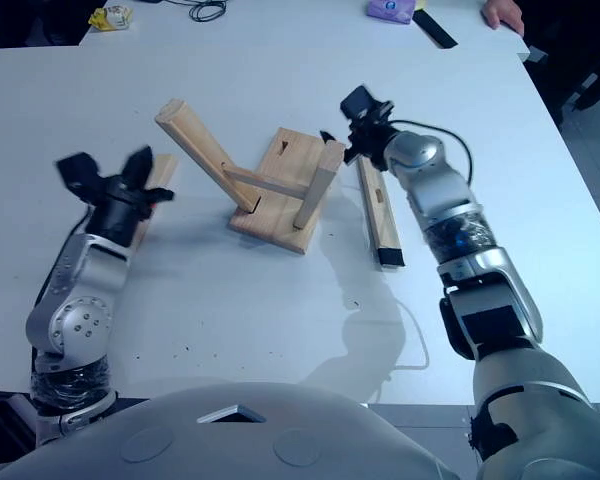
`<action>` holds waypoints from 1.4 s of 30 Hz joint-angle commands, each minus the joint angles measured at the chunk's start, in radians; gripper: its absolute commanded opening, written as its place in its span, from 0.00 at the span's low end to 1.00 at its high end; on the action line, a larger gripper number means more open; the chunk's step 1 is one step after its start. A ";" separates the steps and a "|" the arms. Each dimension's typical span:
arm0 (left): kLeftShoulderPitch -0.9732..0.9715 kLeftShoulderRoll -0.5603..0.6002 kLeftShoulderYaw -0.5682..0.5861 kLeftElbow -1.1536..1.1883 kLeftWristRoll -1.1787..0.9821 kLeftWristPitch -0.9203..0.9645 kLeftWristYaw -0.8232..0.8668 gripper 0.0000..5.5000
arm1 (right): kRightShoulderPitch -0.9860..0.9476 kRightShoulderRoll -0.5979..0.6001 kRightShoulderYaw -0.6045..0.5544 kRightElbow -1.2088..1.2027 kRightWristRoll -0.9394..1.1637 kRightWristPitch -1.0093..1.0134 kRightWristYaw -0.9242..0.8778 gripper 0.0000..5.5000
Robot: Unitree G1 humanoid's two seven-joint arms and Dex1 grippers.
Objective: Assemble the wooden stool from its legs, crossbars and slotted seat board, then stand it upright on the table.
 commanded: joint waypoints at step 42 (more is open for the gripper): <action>0.253 0.258 0.033 -0.444 -0.110 -0.204 -0.219 0.00 | 0.322 -0.426 -0.631 -0.748 0.690 0.579 0.820 0.29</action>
